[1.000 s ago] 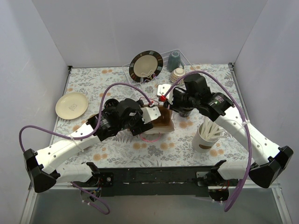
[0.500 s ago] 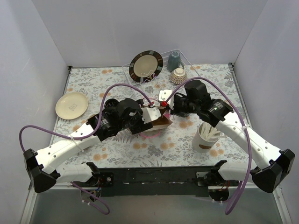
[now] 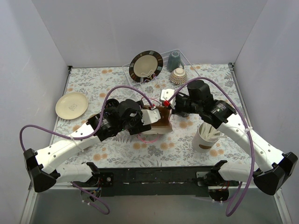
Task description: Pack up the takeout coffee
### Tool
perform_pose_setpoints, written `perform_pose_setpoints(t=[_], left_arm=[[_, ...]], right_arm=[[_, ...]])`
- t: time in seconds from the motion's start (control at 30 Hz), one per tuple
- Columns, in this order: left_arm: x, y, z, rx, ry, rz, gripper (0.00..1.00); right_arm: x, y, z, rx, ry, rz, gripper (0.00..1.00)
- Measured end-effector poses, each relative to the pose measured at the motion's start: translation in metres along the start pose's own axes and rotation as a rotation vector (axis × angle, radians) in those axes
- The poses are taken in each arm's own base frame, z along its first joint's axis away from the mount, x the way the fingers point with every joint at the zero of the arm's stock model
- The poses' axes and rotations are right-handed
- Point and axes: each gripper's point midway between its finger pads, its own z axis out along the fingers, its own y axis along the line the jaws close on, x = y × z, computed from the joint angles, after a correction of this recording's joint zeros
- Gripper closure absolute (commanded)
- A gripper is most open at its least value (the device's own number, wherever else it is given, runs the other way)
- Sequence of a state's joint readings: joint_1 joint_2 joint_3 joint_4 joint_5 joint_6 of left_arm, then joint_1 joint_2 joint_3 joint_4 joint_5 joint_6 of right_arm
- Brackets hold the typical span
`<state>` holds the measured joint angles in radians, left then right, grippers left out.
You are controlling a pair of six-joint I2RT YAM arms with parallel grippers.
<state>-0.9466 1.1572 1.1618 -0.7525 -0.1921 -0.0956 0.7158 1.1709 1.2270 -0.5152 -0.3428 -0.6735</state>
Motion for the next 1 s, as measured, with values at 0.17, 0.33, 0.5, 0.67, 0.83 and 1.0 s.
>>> perform_pose_setpoints(t=[0.17, 0.33, 0.5, 0.67, 0.83, 1.0], left_arm=[[0.000, -0.001, 0.000, 0.002, 0.003, 0.009, 1.00], [0.003, -0.005, 0.003, 0.004, 0.011, 0.031, 1.00], [0.014, -0.005, 0.010, -0.021, 0.048, 0.070, 1.00], [0.017, -0.001, 0.020, -0.044, 0.080, 0.105, 1.00], [0.015, 0.005, 0.024, -0.071, 0.085, 0.131, 1.00], [0.014, 0.008, 0.025, -0.083, 0.089, 0.153, 1.00]], right_arm=[[-0.009, -0.005, -0.002, 0.026, -0.033, 0.009, 0.99], [-0.014, -0.004, -0.002, 0.017, -0.057, 0.006, 0.99], [-0.017, -0.001, -0.002, -0.003, -0.070, -0.006, 0.99], [-0.018, 0.001, -0.002, -0.012, -0.076, -0.012, 0.99], [-0.014, 0.005, -0.004, -0.029, -0.060, -0.003, 0.99], [-0.012, 0.009, -0.004, -0.045, -0.050, 0.004, 0.99]])
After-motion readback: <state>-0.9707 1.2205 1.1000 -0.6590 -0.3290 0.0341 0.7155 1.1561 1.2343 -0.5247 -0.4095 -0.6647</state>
